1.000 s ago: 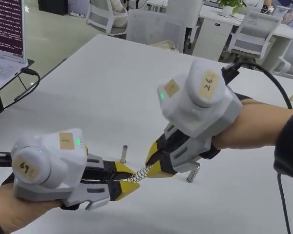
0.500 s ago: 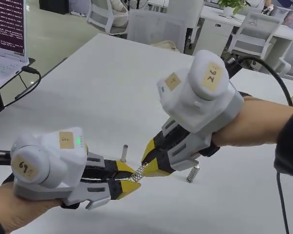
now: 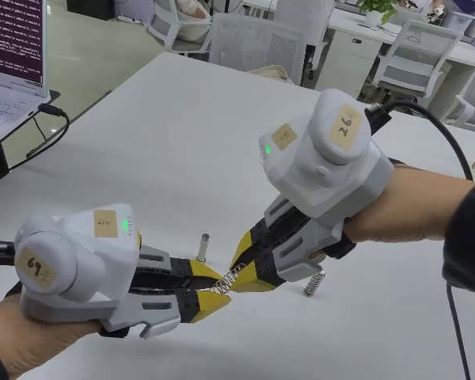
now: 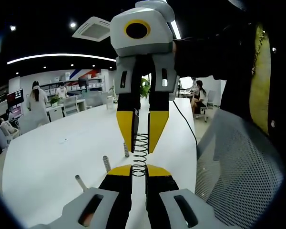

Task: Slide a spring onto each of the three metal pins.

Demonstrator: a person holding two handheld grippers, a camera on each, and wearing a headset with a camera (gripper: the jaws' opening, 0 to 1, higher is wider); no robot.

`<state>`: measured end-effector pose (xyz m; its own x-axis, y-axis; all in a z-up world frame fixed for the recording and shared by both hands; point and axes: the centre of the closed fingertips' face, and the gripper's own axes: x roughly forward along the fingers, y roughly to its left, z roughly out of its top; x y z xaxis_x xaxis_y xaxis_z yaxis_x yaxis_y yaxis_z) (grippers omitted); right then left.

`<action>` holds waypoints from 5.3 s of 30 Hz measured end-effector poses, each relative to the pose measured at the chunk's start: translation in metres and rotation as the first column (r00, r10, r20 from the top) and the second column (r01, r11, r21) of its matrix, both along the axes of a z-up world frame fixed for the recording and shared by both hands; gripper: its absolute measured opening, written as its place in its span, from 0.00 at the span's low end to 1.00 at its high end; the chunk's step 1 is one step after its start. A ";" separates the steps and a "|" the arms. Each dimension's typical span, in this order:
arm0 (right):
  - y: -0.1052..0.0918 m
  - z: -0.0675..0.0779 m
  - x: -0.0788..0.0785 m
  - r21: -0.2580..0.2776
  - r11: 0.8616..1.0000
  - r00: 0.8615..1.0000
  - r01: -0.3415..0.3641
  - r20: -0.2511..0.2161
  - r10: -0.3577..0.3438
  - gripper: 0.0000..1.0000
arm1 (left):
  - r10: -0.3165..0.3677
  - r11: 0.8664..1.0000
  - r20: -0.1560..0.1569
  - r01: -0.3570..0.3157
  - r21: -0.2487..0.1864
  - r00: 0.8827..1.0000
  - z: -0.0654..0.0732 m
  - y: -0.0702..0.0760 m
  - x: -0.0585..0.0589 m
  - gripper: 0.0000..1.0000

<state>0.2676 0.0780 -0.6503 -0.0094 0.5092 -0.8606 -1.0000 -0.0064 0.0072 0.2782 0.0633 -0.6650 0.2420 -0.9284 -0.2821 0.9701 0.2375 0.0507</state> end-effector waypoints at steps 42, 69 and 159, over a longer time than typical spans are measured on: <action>0.002 -0.006 0.014 -0.081 0.996 0.999 -0.042 0.004 0.043 0.08 | 0.057 0.998 -0.054 -0.059 -0.034 0.997 -0.007 0.011 0.007 0.22; 0.000 -0.008 0.060 -0.134 0.991 0.998 -0.022 0.047 0.028 0.08 | 0.206 0.978 -0.133 -0.209 -0.008 0.970 -0.029 0.045 0.017 0.80; 0.012 -0.098 0.132 -0.336 0.938 0.996 -0.085 0.008 0.093 0.08 | 0.251 0.967 -0.153 -0.253 0.005 0.956 -0.046 0.060 0.019 0.69</action>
